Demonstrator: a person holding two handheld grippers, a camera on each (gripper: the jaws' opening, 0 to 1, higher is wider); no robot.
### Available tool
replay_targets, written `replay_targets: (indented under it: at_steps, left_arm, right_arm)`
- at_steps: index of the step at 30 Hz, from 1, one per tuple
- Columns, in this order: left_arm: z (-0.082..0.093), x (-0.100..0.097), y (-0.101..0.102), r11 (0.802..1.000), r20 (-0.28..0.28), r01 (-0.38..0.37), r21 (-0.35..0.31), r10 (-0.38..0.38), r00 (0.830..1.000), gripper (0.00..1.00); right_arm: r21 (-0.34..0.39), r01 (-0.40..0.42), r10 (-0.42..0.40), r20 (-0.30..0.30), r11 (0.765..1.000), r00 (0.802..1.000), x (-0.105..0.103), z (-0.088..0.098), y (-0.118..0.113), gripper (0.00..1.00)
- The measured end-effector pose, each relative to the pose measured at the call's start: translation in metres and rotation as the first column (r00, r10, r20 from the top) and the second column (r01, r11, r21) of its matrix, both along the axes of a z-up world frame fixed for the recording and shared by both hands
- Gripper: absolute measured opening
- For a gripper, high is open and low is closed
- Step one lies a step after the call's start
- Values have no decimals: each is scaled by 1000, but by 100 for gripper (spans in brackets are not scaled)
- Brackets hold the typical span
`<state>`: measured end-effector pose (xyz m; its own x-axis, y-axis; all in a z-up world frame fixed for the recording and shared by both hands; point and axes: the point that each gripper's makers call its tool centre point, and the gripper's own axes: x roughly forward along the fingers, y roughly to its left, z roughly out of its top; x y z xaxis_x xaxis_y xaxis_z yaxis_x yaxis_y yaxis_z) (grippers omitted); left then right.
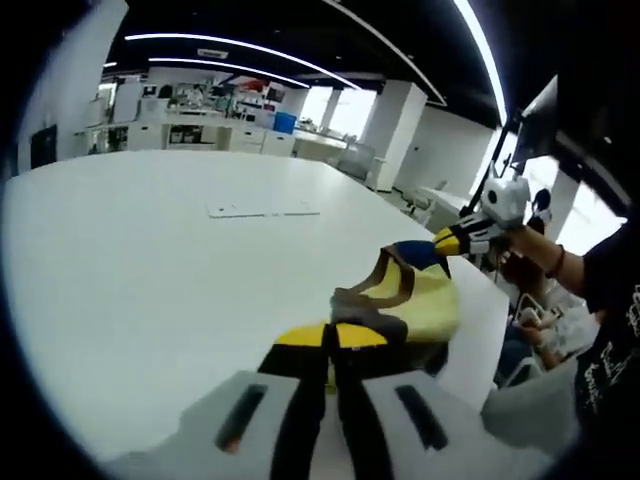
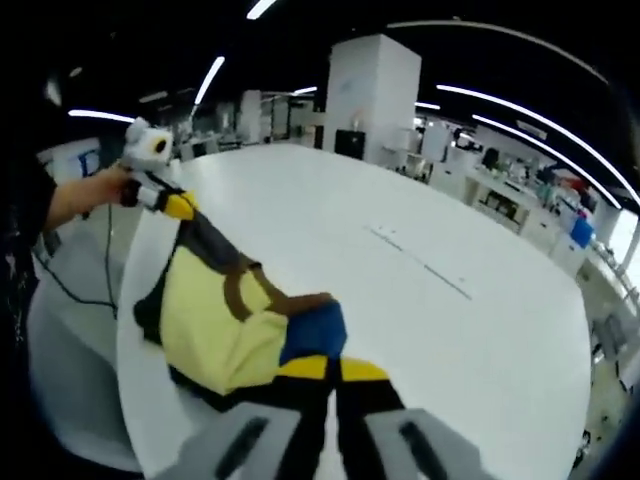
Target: Fold the garment on the visible template until the final outline fits inside the template.
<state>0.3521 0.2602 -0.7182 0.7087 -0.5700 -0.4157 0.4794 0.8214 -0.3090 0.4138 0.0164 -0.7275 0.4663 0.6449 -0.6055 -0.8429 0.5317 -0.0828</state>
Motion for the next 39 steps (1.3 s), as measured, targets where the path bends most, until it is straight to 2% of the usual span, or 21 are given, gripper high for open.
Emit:
replay_targets:
  at_steps: [5, 9, 11, 13, 15, 17, 18, 19, 22, 29, 31, 34, 38, 39]
  left_arm:
    - [13, 17, 4, 999, 40, -39, -14, 39, 998, 0]
    - [20, 34, 7, 998, 64, -64, -12, 65, 996, 0]
    - [26, 47, 12, 996, 137, -83, 12, 81, 987, 0]
    - [24, 55, 16, 994, 127, -109, 11, 106, 986, 0]
    - [24, 67, 21, 990, 135, -142, 9, 139, 981, 0]
    - [25, 76, 23, 987, 142, -161, -28, 163, 976, 0]
    - [30, 83, 21, 981, 159, -164, -99, 178, 971, 0]
    - [32, 85, 18, 982, 172, -159, -98, 175, 969, 0]
    - [22, 102, 24, 977, 153, -199, -81, 210, 966, 0]
    - [10, 137, 37, 933, 101, -309, -187, 331, 938, 0]
    - [3, 144, 39, 922, 80, -334, -197, 355, 932, 0]
    - [-5, 157, 38, 912, 64, -351, -210, 372, 926, 0]
    - [-26, 177, 40, 901, 23, -380, -210, 393, 919, 0]
    - [-37, 185, 43, 894, -8, -396, -211, 403, 915, 0]
  right_arm:
    - [-16, 4, -4, 13, 1000, 1000, 8, 1, 0, 0]
    - [14, 43, -43, 39, 999, 998, 20, 10, 0, 0]
    - [46, 78, -80, 37, 996, 996, 29, 15, 1, 0]
    - [69, 103, -106, 40, 992, 994, 38, 18, 1, 0]
    - [68, 108, -112, 69, 992, 991, 46, 21, 2, 0]
    - [67, 96, -102, 99, 993, 990, 54, 23, 3, 0]
    - [77, 98, -105, 93, 992, 990, 57, 23, 4, 0]
    - [110, 123, -130, 60, 986, 990, 60, 22, 7, 0]
    - [138, 155, -162, 45, 978, 986, 76, 20, 6, 0]
    - [180, 236, -244, 27, 955, 969, 107, 13, 5, 0]
    - [194, 292, -294, -17, 937, 956, 119, 4, 2, 0]
    - [220, 330, -324, -65, 918, 944, 131, -8, 2, 0]
    - [208, 363, -355, -73, 908, 932, 146, -24, 2, 0]
    - [210, 365, -357, -77, 907, 931, 149, -27, 2, 0]
